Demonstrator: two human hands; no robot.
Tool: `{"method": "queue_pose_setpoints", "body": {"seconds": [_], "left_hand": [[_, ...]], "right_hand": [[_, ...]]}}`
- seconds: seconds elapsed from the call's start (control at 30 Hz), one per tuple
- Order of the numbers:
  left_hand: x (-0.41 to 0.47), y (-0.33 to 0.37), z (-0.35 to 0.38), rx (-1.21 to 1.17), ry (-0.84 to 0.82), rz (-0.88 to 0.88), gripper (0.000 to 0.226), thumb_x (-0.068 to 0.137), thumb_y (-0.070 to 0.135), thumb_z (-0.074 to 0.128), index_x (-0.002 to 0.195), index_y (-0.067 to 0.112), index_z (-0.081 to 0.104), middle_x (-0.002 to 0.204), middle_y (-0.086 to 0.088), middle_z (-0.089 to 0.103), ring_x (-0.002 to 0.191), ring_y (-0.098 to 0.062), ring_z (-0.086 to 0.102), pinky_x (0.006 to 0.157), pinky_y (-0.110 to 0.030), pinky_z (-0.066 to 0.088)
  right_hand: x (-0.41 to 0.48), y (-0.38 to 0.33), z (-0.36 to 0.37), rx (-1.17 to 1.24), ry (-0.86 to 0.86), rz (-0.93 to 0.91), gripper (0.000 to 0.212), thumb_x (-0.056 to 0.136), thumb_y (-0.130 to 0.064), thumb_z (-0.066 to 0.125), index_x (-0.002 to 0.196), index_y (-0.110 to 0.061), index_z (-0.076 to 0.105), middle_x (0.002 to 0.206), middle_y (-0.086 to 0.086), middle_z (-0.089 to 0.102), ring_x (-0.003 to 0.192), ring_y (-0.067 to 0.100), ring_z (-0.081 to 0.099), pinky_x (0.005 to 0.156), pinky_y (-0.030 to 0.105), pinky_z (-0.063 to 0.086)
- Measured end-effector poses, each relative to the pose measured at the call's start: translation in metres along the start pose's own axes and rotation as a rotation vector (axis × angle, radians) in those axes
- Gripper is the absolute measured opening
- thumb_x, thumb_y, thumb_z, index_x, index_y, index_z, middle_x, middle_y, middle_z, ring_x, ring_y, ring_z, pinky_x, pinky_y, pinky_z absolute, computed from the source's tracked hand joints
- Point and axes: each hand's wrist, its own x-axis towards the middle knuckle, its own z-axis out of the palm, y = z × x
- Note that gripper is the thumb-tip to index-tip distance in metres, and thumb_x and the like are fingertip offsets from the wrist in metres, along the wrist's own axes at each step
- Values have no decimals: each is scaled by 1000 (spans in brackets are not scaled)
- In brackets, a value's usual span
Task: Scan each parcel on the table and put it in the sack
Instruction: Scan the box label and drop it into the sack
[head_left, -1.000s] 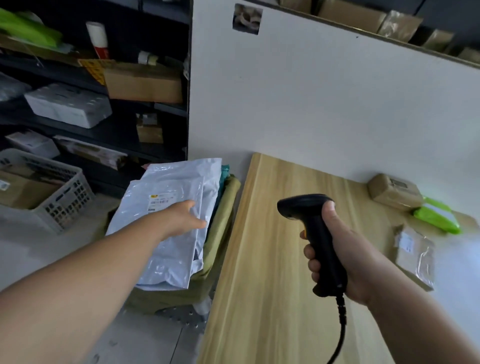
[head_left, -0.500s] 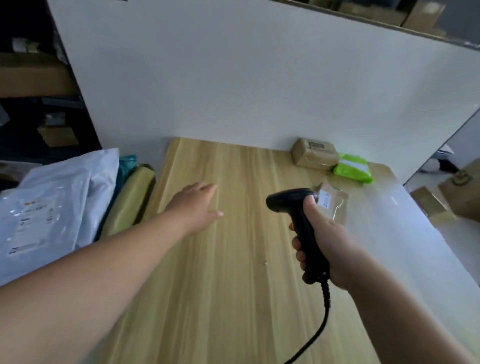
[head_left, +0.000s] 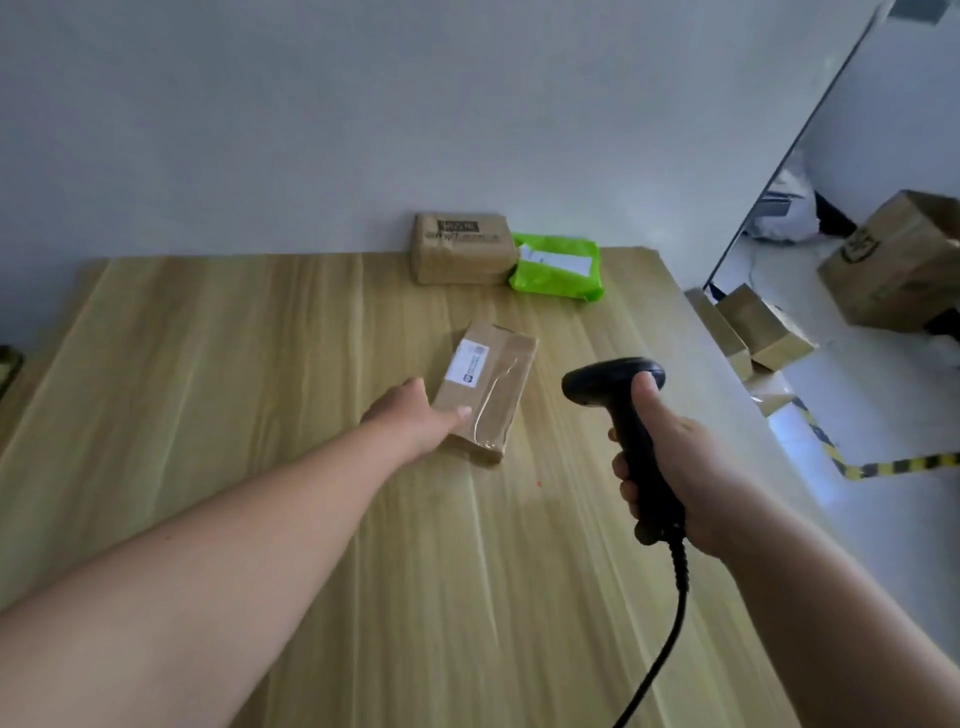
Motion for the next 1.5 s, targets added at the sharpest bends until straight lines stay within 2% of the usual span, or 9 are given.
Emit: {"method": "queue_pose_setpoints", "body": {"seconds": [0.13,0.33,0.47,0.83,0.93,1.03,1.13,1.3,1.5], "left_hand": [[28,17,29,-11,2,-152,87,70,70,64,132,13,43,132,-7,52,115,-27,54,80,-31,43],[46,22,51,84,23,-285,106,52,68,79,134,13,41,139,-12,41,127,-29,43,99,-34,40],[49,20,52,-86,6,-380,113,47,54,88,137,11,35,139,-12,37,126,-29,43,101,-39,42],[28,18,77,6,-57,-344,121,46,53,88,139,11,23,139,-10,27,133,-28,26,104,-38,33],[19,13,82,-96,-42,-268,110,48,47,89,130,11,26,129,-9,37,121,-27,39,97,-37,41],[7,7,86,-441,-119,-232,90,61,30,86,124,11,24,103,-3,50,93,-22,53,78,-34,49],[-4,-7,77,-608,-111,-185,81,70,14,75,136,13,28,106,-4,52,97,-24,58,84,-40,55],[-27,-40,20,-281,127,100,18,78,13,62,92,22,56,82,6,63,74,-21,62,62,-31,50],[-55,-88,-31,-159,344,235,19,77,4,59,90,17,63,90,0,61,84,-23,58,62,-26,35]], "right_hand": [[32,15,-11,54,-25,28,71,87,-76,43,98,-9,62,54,2,59,41,18,52,41,27,43],[58,31,-13,95,-77,52,72,88,-75,42,103,-9,63,58,3,61,46,18,54,47,28,47],[64,34,-13,116,-95,66,74,85,-77,43,104,-9,63,61,4,61,47,18,53,49,31,46],[77,53,17,166,52,87,68,90,-74,41,121,-17,61,73,4,72,46,17,61,48,30,49],[77,72,38,180,101,93,68,93,-73,35,131,-20,55,104,7,70,52,19,67,51,32,50],[70,84,53,255,98,118,72,90,-76,35,124,-18,59,90,6,73,53,24,62,44,31,47],[57,85,60,309,105,106,70,92,-74,35,132,-20,56,106,5,71,51,20,64,44,28,45],[23,66,65,320,77,47,68,91,-73,37,120,-16,60,95,5,78,48,16,63,43,27,47],[-23,44,94,268,-30,-32,68,88,-77,38,110,-17,62,91,8,78,49,19,62,44,32,48]]}}
